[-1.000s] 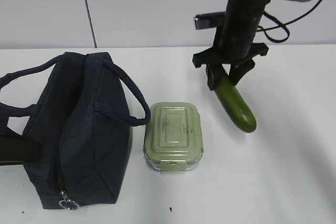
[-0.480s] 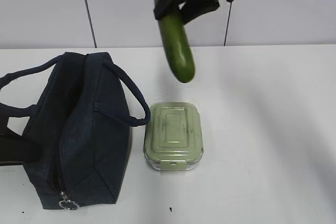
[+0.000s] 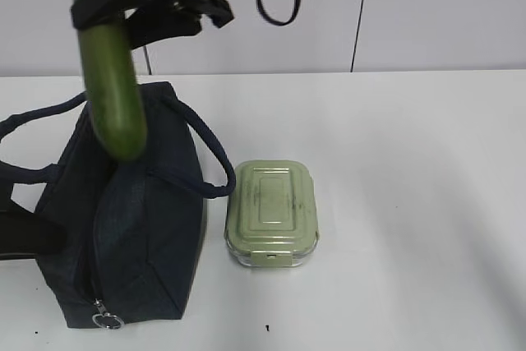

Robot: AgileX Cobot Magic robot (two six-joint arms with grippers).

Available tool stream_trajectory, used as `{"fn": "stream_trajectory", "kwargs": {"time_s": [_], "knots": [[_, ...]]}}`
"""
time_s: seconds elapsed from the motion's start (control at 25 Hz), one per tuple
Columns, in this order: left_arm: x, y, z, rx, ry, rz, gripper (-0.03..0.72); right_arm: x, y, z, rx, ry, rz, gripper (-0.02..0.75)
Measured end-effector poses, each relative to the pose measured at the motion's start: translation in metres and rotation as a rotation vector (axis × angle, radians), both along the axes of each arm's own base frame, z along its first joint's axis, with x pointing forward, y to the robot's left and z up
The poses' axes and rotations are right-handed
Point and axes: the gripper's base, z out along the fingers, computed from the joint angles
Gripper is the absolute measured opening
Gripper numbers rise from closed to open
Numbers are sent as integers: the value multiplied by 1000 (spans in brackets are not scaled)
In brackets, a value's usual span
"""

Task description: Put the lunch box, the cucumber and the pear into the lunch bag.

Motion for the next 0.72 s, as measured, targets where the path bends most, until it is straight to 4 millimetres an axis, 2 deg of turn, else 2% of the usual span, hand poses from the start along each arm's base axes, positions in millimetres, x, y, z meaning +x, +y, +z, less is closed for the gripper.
{"fn": "stream_trajectory", "kwargs": {"time_s": [0.2, 0.44, 0.6, 0.72], "knots": [[0, 0, 0, 0, 0, 0, -13, 7, 23, -38, -10, 66, 6, 374], [0, 0, 0, 1, -1, 1, -13, 22, 25, -85, -151, 92, -20, 380], [0, 0, 0, 0, 0, 0, -13, 25, 23, -97, -217, 88, -34, 438], [0, 0, 0, -1, 1, -1, -13, 26, 23, -97, -220, 85, -36, 510]]}}
